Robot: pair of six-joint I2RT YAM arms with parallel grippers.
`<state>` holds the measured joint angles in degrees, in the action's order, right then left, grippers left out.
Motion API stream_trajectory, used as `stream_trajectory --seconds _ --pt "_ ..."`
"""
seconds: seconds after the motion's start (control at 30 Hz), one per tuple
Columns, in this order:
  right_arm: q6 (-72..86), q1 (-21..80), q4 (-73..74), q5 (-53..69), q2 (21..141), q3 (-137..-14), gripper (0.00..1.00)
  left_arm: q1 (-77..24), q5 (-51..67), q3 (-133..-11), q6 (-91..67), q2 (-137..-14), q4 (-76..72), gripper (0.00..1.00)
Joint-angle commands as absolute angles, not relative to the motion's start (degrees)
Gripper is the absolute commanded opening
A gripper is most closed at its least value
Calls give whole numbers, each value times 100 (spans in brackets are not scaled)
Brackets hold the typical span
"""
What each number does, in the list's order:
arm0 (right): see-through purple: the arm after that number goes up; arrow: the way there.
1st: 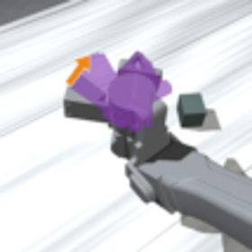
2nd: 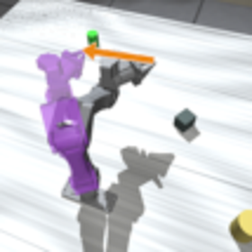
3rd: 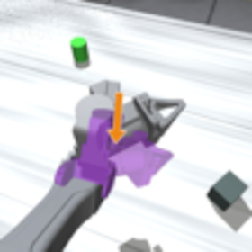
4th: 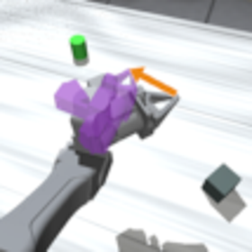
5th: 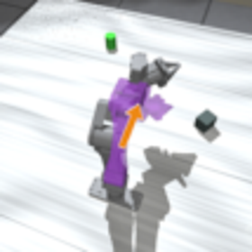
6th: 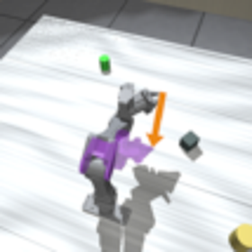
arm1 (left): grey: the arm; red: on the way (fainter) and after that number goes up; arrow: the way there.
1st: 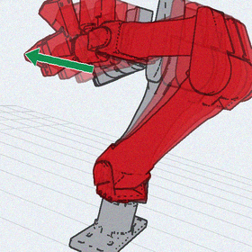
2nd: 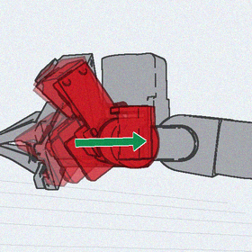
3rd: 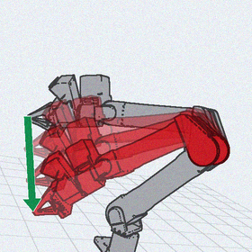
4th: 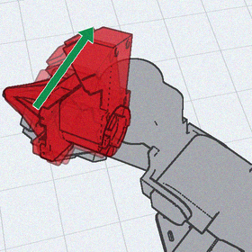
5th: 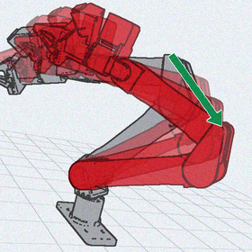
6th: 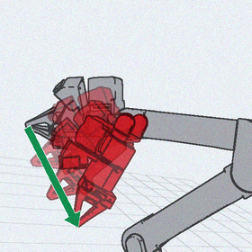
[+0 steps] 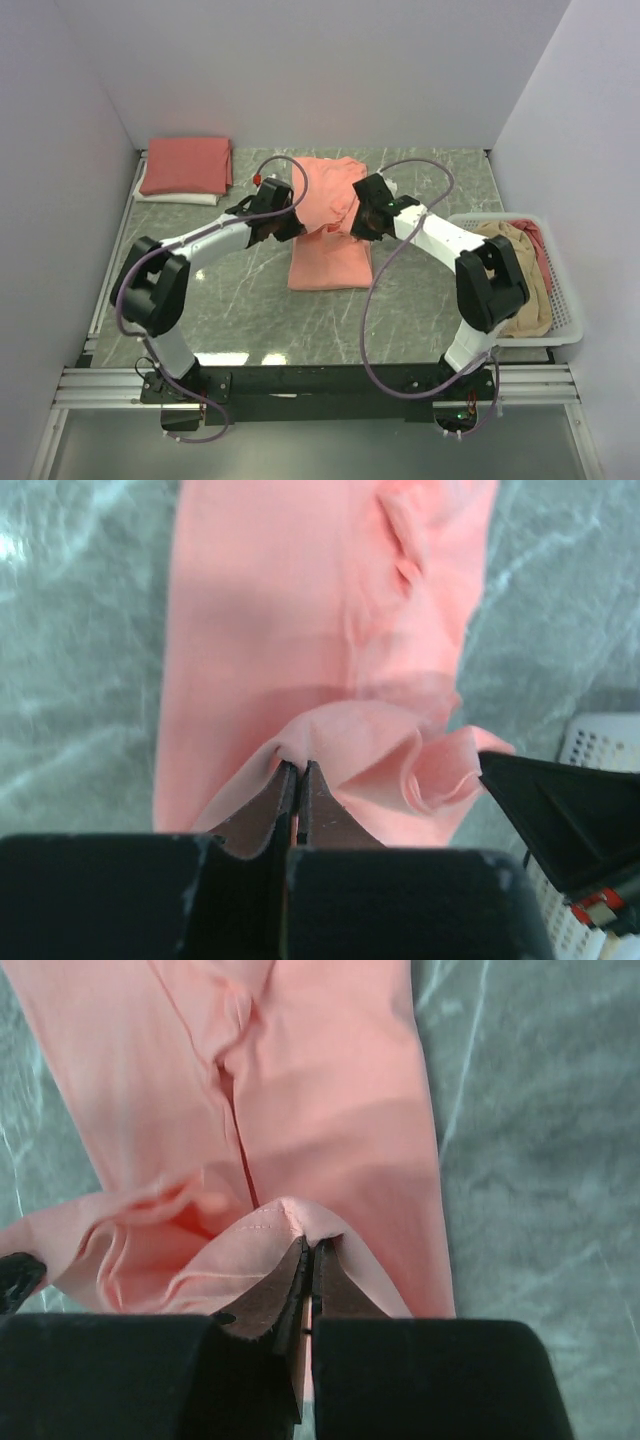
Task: Fold and stack the t-shirts
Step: Fold the tshirt
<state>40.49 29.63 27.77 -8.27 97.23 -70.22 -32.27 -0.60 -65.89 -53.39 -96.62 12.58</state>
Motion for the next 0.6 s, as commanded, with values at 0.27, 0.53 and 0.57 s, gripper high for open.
stream_trajectory --seconds 0.27,0.53,0.57 --pt "3753 2365 2303 -264 10600 -7542 0 -2646 422 -7356 -4896 -10450 1028 0" --pt "3744 2101 2241 -176 10476 -7488 0 -2514 624 -7664 -4834 -10643 1081 0" --pt "3735 2048 2233 -158 10503 -7514 0 -2505 641 -7690 -4843 -10687 1072 0"
